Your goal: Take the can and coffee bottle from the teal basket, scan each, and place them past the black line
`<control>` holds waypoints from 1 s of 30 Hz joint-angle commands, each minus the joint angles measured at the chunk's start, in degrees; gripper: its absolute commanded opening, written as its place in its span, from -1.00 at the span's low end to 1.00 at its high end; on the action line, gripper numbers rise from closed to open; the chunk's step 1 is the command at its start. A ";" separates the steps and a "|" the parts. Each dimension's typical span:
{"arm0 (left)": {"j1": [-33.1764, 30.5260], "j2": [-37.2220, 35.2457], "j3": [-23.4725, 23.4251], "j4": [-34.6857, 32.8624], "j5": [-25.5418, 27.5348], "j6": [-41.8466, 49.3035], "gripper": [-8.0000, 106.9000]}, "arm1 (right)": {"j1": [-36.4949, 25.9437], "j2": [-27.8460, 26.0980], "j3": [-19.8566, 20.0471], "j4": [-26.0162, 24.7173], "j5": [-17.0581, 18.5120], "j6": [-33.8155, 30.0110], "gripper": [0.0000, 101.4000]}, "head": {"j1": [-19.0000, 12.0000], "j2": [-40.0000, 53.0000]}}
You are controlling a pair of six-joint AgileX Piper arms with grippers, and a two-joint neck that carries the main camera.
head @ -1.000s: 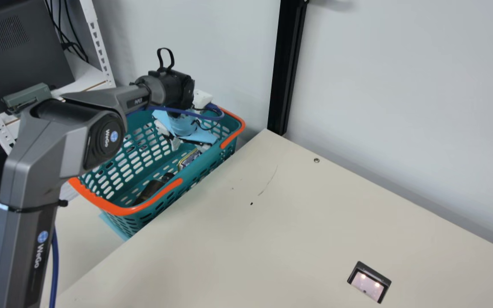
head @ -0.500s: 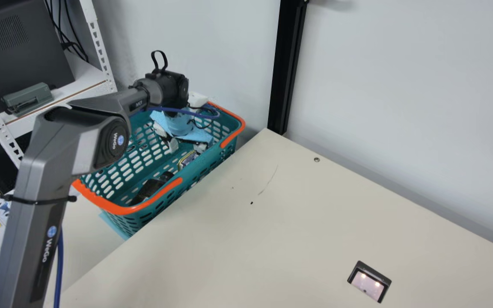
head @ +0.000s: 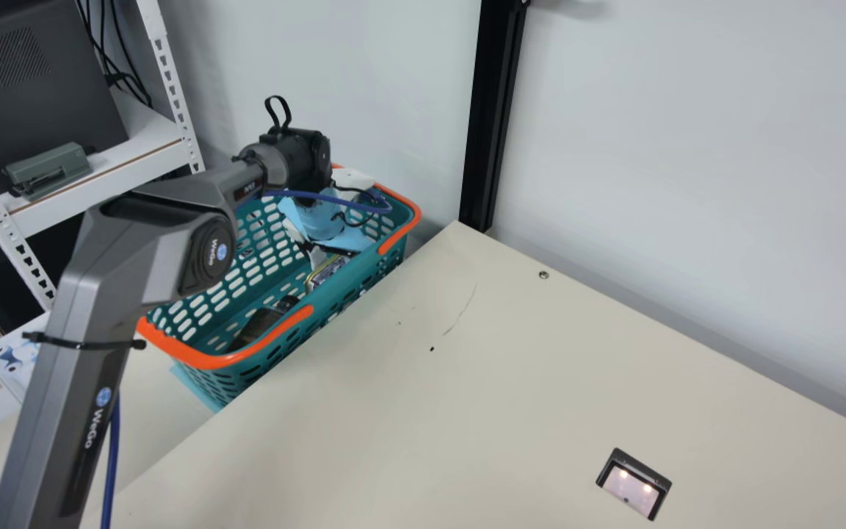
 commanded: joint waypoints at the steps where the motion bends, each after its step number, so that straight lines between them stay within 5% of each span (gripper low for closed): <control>1: 0.16 1.78 -2.71 -0.35 0.86 0.17 0.71 | 0.00 0.00 0.00 0.00 0.00 0.00 1.00 | -1.54 0.73; 9: 0.51 8.29 -10.84 0.90 3.02 -0.57 0.71 | 0.00 0.00 0.00 0.00 0.00 0.00 1.00 | -1.54 0.73; 10: 0.55 9.03 -11.79 1.29 3.30 -0.95 0.49 | 0.00 0.00 0.00 0.00 0.00 0.00 1.00 | -1.54 0.73; 11: 0.61 9.50 -12.37 1.54 3.42 -1.15 -0.68 | 0.00 0.00 0.00 0.00 0.00 0.00 1.00 | -1.54 0.73; 18: 1.37 5.10 -9.01 0.29 0.20 -1.07 -0.68 | 0.00 0.00 0.00 0.00 0.00 0.00 1.00 | -1.54 0.73; 30: 4.87 -23.05 20.94 -10.62 -12.47 5.86 -0.68 | 0.00 0.00 0.00 0.00 0.00 0.00 1.00 | -1.54 0.73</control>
